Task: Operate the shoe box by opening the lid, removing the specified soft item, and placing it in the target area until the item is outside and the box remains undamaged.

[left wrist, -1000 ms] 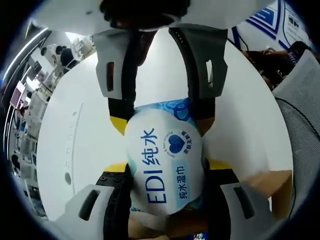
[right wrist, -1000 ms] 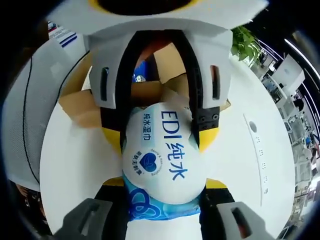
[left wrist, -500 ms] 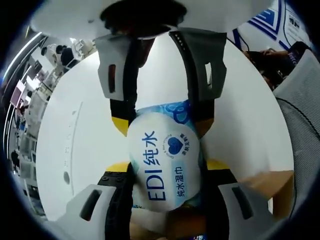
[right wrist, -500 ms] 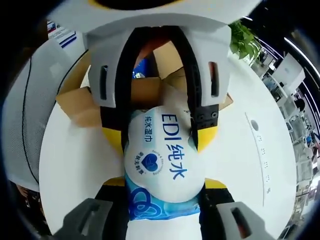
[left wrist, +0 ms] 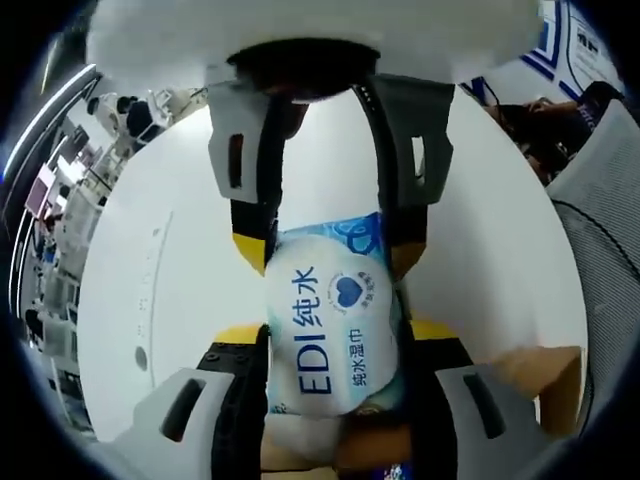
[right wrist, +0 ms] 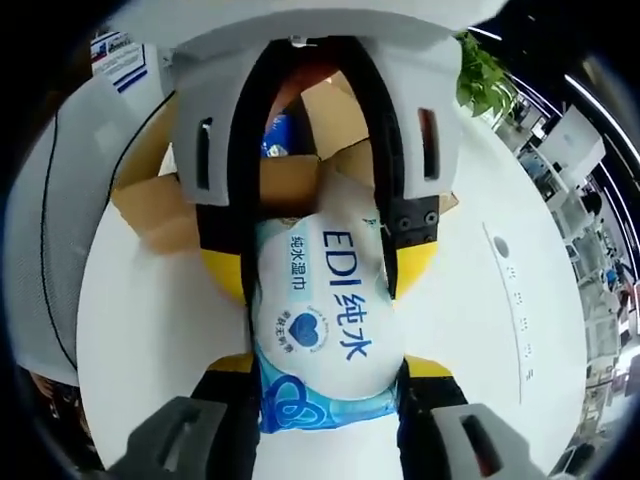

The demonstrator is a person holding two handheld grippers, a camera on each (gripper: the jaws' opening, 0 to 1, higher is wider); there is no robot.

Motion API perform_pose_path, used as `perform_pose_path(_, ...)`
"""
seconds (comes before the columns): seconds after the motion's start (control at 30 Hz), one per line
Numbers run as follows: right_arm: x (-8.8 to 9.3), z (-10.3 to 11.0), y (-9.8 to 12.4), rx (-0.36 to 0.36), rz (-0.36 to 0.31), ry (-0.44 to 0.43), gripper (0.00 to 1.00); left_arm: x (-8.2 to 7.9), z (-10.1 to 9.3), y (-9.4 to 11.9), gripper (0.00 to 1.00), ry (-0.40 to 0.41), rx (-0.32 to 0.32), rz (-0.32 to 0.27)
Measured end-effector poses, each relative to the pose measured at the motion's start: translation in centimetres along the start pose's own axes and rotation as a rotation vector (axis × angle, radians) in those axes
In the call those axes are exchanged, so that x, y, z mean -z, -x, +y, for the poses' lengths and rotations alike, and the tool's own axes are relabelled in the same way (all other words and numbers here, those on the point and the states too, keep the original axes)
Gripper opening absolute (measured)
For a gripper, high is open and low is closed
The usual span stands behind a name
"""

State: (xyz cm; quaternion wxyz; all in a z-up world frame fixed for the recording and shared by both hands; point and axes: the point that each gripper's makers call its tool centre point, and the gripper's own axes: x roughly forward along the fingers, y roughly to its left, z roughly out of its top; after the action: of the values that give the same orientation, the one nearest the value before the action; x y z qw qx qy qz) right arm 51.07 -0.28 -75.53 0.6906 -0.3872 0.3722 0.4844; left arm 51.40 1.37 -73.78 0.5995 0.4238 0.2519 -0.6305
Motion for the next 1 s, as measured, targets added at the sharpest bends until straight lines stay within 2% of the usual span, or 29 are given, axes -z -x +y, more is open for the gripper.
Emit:
perform_pose_path(0.27, -0.7, 0.1, 1.4, 0.022, -0.009, -0.038, 0.5, -0.6, -0.3, 1.9, 0.56, 0.004, -0.014, -0.015)
perform_pose_path(0.43, -1.0, 0.4, 2.2, 0.028, -0.015, -0.072, 0.55, -1.0, -0.4, 3.5, 0.57, 0.028, -0.034, -0.04)
perform_pose_path(0.6, -1.6, 1.2, 2.9, 0.034, -0.023, -0.074, 0.58, -1.8, -0.6, 5.1, 0.58, 0.092, -0.053, -0.099)
perform_pose_path(0.77, -2.1, 1.6, 3.6, 0.048, -0.023, -0.089, 0.58, -1.8, -0.8, 6.4, 0.58, 0.11, -0.085, -0.116)
perform_pose_path(0.83, -2.5, 1.5, 4.0, 0.062, -0.04, -0.111, 0.58, -1.9, -0.5, 7.0, 0.6, 0.125, -0.102, -0.133)
perform_pose_path(0.9, -2.9, 1.2, 4.5, 0.08, -0.059, -0.144, 0.58, -2.3, -0.4, 8.1, 0.62, 0.168, -0.113, -0.178)
perform_pose_path(1.0, -3.3, 0.9, 5.2, 0.103, -0.086, -0.191, 0.59, -2.0, -0.2, 9.4, 0.62, 0.2, -0.126, -0.195)
